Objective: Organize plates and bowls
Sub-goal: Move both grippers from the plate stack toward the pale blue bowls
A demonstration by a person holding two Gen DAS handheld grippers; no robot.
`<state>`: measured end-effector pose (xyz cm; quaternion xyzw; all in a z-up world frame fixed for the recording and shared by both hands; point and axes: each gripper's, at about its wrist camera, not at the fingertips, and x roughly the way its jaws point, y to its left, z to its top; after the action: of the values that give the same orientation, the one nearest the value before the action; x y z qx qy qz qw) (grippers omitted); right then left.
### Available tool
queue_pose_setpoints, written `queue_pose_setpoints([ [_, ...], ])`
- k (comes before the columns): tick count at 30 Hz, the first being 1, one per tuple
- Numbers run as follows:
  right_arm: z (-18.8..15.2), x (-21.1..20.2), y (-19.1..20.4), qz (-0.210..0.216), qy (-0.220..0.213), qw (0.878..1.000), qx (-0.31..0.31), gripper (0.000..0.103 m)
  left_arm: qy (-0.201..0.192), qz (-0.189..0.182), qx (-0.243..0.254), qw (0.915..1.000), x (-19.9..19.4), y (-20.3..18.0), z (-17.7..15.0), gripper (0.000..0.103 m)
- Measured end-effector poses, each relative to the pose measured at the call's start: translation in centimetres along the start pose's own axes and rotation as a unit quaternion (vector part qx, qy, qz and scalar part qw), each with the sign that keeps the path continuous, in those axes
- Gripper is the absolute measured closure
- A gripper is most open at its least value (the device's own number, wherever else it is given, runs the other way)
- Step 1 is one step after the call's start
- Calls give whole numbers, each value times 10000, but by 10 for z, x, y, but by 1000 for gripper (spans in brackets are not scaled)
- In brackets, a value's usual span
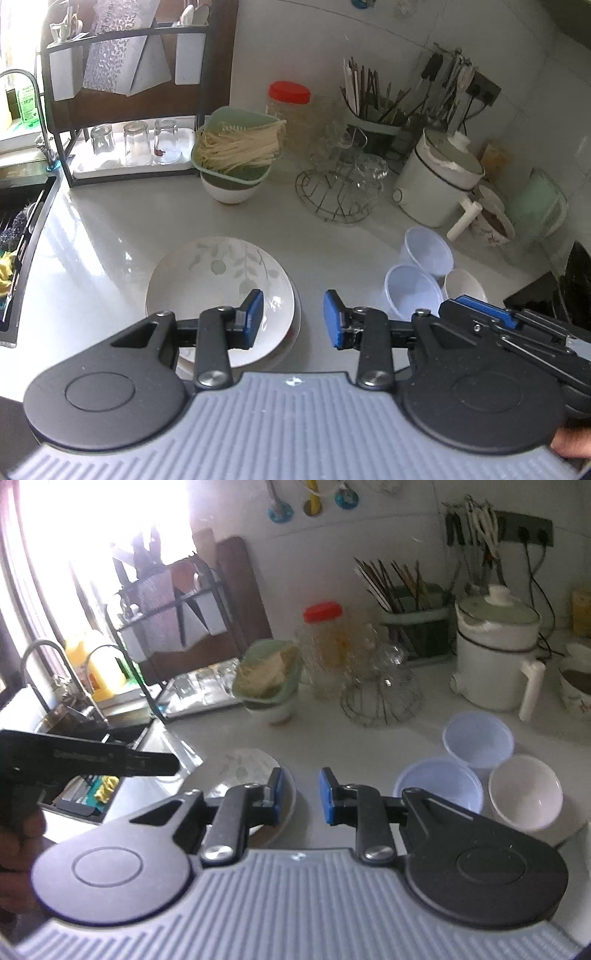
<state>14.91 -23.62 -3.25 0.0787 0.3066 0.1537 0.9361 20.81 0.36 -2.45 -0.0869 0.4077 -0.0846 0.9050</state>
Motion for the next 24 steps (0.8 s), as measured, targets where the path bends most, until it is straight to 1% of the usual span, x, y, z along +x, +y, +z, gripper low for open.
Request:
queue_pose_setpoints([
  [6,-7,-3,1,-124,-19,9999,82,79,63,-105,146,9998,4,2,-4,63],
  [9,-7,0,3,-270,-46,9996,93,79,107,-254,200,9994,7,4,1,63],
  [12,-7,3,0,-363,-36,9989,290,79,153,-312,274,9990,17,7,6,63],
  [19,-13,10,-2,-791,-8,9950,608,79,305,-562,452,9969,42,16,12,63],
  [21,-15,12,-3,-946,-24,9933,667,79,367,-714,450,9958,50,18,12,63],
  [24,-20,13,-6,-1170,-55,9901,774,79,466,-844,610,9935,62,17,11,63],
])
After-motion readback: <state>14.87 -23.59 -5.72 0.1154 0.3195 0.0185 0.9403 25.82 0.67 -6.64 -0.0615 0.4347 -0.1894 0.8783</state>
